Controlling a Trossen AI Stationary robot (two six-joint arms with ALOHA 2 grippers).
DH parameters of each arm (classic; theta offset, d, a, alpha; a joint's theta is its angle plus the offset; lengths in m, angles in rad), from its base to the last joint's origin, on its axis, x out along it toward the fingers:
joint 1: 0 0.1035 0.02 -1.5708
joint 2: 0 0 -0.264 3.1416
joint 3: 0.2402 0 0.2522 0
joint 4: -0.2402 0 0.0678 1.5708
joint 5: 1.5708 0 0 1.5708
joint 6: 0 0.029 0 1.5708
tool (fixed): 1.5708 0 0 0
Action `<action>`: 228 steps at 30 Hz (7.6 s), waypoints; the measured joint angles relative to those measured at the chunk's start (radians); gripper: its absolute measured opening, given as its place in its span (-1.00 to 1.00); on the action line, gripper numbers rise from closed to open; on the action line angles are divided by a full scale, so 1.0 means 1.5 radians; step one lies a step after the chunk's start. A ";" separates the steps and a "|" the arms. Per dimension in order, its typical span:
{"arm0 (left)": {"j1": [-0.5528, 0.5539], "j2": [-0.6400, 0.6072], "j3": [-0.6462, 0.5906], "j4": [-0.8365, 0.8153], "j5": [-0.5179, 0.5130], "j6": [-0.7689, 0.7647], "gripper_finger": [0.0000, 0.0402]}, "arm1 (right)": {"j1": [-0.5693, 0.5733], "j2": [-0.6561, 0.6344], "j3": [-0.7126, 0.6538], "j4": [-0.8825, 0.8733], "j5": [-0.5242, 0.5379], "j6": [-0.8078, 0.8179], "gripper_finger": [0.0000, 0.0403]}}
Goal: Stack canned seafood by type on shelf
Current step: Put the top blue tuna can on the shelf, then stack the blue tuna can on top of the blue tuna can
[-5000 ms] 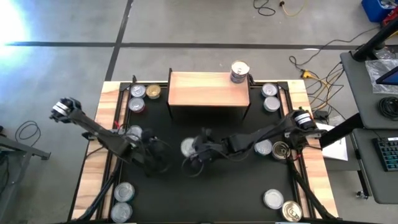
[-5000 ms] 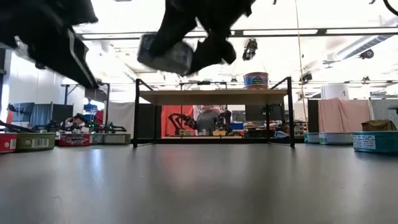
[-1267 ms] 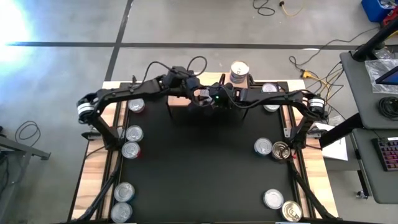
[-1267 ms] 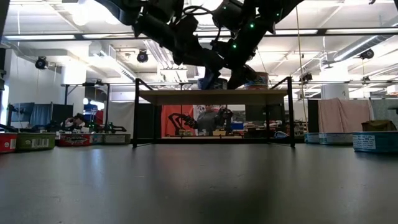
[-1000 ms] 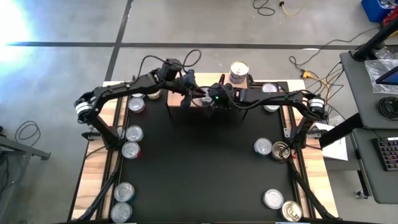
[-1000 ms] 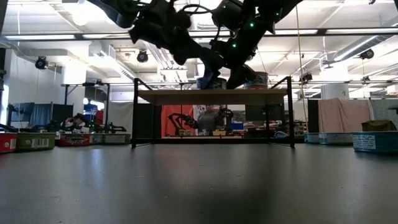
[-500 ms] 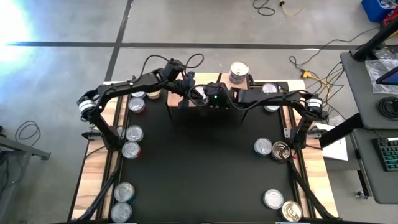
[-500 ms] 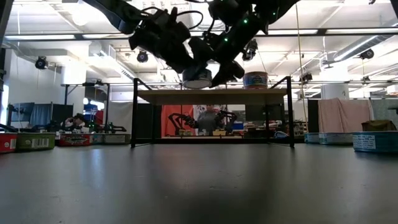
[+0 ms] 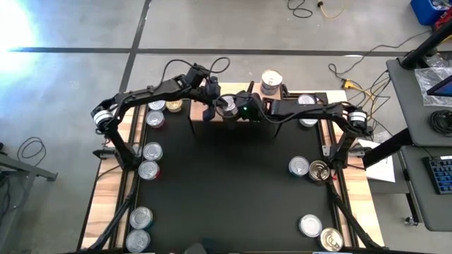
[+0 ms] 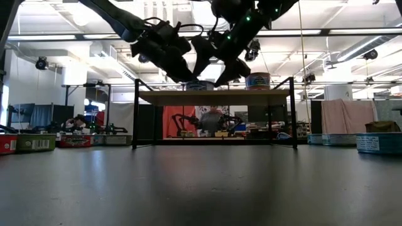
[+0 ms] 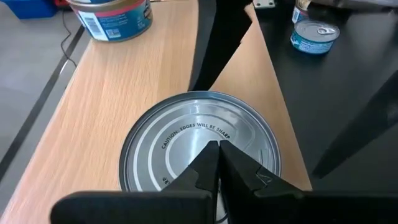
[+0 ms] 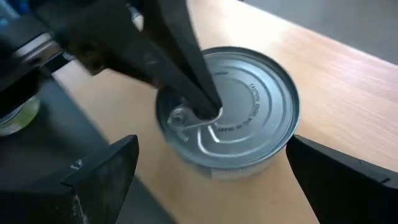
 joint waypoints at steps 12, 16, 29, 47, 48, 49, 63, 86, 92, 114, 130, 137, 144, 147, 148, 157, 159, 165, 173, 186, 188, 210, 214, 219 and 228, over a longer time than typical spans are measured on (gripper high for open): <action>0.076 -0.031 -0.004 -0.001 -0.163 -0.068 -1.00 | 0.063 -0.010 0.291 -0.290 0.013 -0.105 0.96; 0.109 -0.032 -0.003 -0.012 -0.164 -0.113 -1.00 | 0.105 -0.010 0.380 -0.327 0.102 -0.182 0.96; 0.120 -0.082 -0.005 -0.112 -0.199 -0.101 -1.00 | 0.145 -0.011 0.528 -0.370 0.199 -0.323 0.96; 0.121 -0.151 0.002 -0.156 -0.214 -0.112 -1.00 | 0.142 -0.020 0.506 -0.469 0.292 -0.221 0.91; 0.121 -0.160 0.009 -0.172 -0.214 -0.117 -1.00 | 0.142 -0.028 0.509 -0.490 0.319 -0.205 0.88; 0.121 -0.170 0.018 -0.190 -0.214 -0.118 -1.00 | 0.142 -0.039 0.510 -0.511 0.336 -0.188 0.85; 0.032 -0.284 0.181 -0.154 0.142 -0.312 -1.00 | 0.092 -0.170 0.432 -0.838 0.359 0.179 0.12; -0.482 -0.294 0.205 -0.119 -0.231 -0.294 -1.00 | 0.394 -0.234 -0.025 -0.711 -0.025 0.486 -0.94; -0.513 -0.324 0.205 -0.369 -0.223 -0.428 -1.00 | 0.506 -0.160 -0.038 -0.643 -0.017 0.709 -0.93; -1.030 -0.304 -0.149 -0.634 -0.356 -1.313 -1.00 | 0.593 0.245 0.264 -0.469 -0.055 0.690 -0.94; -1.146 -0.029 -0.027 -0.573 -0.034 -1.385 -1.00 | 0.628 0.300 0.455 -0.619 0.034 0.431 -0.94; -1.138 0.057 -0.052 -0.438 0.031 -1.356 -1.00 | 0.663 0.298 0.452 -0.671 0.091 0.424 -0.94; -1.138 0.118 -0.040 -0.369 0.042 -1.360 -1.00 | 0.677 0.296 0.464 -0.677 0.098 0.428 -0.94; -1.129 0.132 -0.024 -0.380 0.007 -1.337 -1.00 | 0.682 0.296 0.473 -0.678 0.098 0.416 -0.94; -1.123 0.135 -0.017 -0.383 -0.011 -1.324 -1.00 | 0.684 0.296 0.477 -0.677 0.098 0.403 -0.94; -1.035 0.147 0.105 -0.450 -0.446 -1.162 -1.00 | 0.690 0.295 0.531 -0.681 0.171 0.343 -0.94; -1.014 0.144 0.146 -0.450 -0.536 -1.139 -1.00 | 0.689 0.295 0.538 -0.682 0.191 0.336 -0.94; -0.977 0.143 0.248 -0.463 -0.686 -1.032 -1.00 | 0.692 0.295 0.540 -0.712 0.191 0.319 -0.94; -0.954 0.142 0.315 -0.525 -0.715 -0.964 -0.97 | 0.700 0.276 0.517 -0.830 0.272 0.349 -0.94; -0.972 0.142 0.232 -0.541 -0.531 -0.920 -0.36 | 0.700 0.247 0.379 -0.811 0.265 0.519 -0.94; -0.977 0.142 0.207 -0.458 -0.524 -0.903 -0.29 | 0.700 0.247 0.376 -0.810 0.258 0.533 -0.94; -0.895 0.104 -0.062 -0.073 -0.479 -0.801 -0.82 | 0.674 0.243 0.377 -0.813 0.196 0.583 -0.94; -0.855 0.093 -0.102 -0.075 -0.454 -0.731 -0.97 | 0.667 0.243 0.377 -0.813 0.196 0.588 -0.94; -0.806 0.059 -0.117 -0.106 -0.419 -0.600 -0.96 | 0.652 0.242 0.374 -0.826 0.202 0.556 -0.94; -0.718 -0.020 -0.092 -0.379 -0.421 -0.660 -1.00 | 0.603 0.092 0.139 -0.830 0.344 0.440 -0.95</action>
